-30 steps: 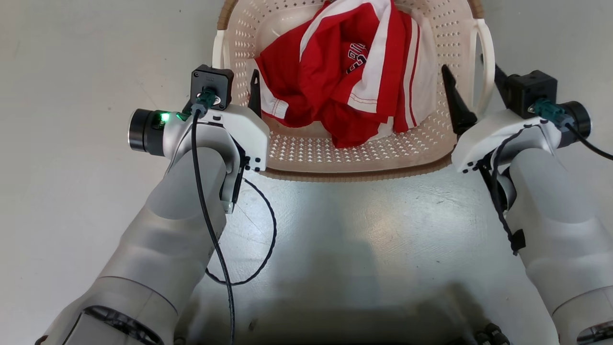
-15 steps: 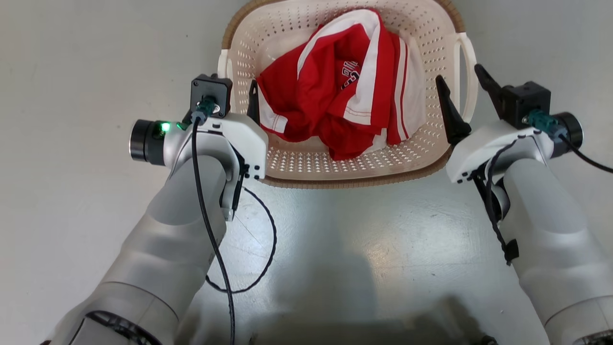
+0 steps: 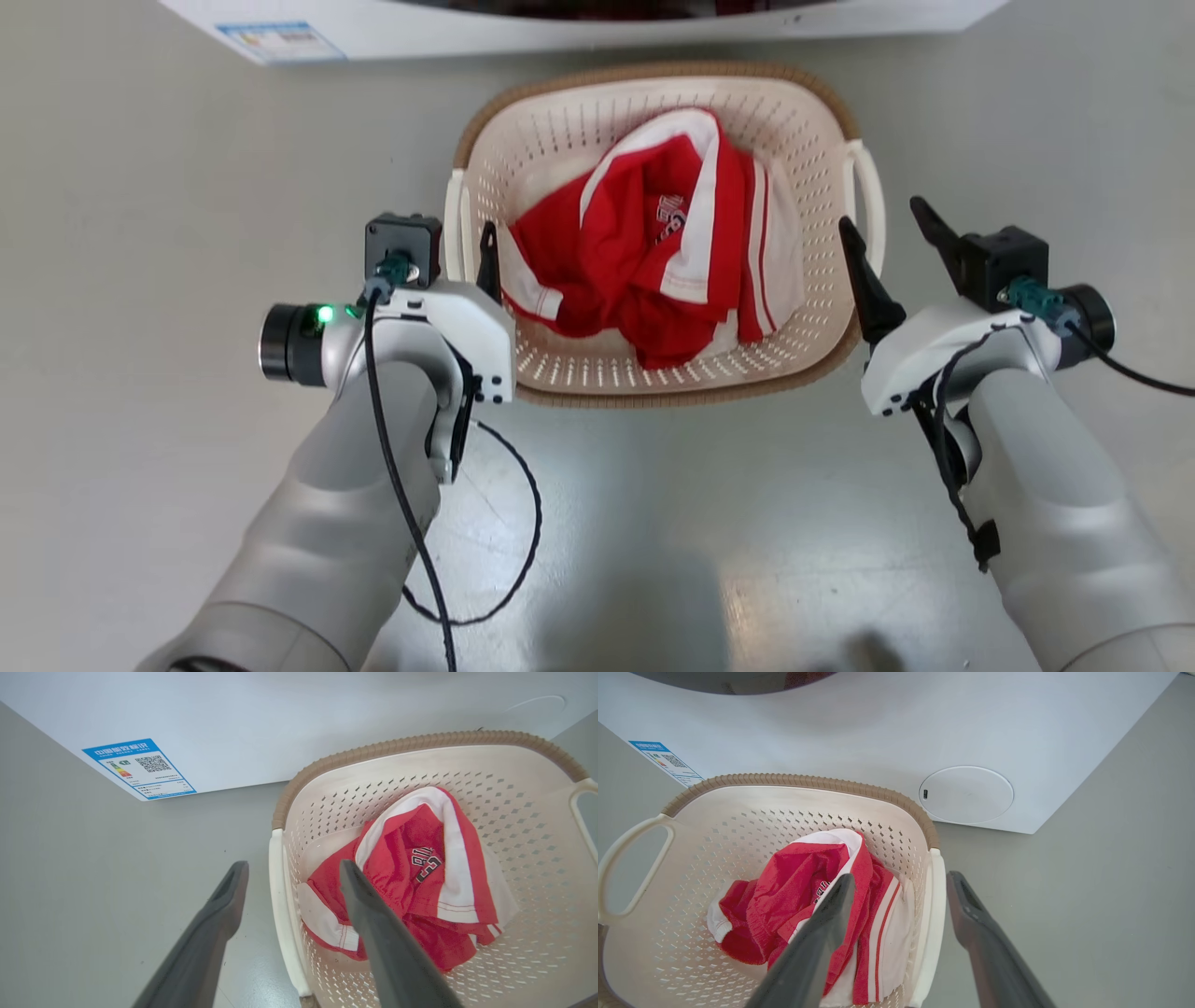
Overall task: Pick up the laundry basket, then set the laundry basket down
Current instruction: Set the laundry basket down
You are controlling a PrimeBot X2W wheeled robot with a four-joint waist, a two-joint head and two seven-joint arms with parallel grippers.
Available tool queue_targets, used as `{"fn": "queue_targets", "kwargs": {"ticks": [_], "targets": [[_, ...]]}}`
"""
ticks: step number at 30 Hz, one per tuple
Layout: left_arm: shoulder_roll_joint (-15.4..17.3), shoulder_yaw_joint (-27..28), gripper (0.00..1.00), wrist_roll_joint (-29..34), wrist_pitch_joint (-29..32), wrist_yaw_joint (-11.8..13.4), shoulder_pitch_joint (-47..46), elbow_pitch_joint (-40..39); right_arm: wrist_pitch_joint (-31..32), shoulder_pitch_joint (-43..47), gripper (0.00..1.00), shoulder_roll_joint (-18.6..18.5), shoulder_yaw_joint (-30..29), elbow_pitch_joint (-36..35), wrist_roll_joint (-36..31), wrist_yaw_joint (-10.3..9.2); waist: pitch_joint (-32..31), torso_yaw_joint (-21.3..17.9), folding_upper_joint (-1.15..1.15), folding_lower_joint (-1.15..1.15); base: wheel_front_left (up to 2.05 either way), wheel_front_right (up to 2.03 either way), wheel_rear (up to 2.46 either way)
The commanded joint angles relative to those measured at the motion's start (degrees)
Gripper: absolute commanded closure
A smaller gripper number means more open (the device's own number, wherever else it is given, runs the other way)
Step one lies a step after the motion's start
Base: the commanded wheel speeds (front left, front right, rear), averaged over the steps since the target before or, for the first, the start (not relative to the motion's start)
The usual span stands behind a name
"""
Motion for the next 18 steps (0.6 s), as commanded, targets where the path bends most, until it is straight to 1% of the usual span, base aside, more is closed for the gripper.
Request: {"fn": "queue_targets", "kwargs": {"ticks": [1, 18], "targets": [[1.1, 1.6, 0.0, 0.6, -0.4, -0.3, 2.0, -1.2, -0.8, 2.6, 0.0, 1.0, 0.6, -1.1, -0.4, 0.34, -2.5, -0.2, 0.0, 0.0, 0.0, 0.0, 0.0], [1.5, 10.9, 0.0, 5.0, -0.4, -3.7, 14.0, -6.8, -0.8, 9.4, 0.0, -0.9, -0.7, -3.2, -1.3, 0.34, -19.4, 0.2, 0.0, 0.0, 0.0, 0.0, 0.0]]}}
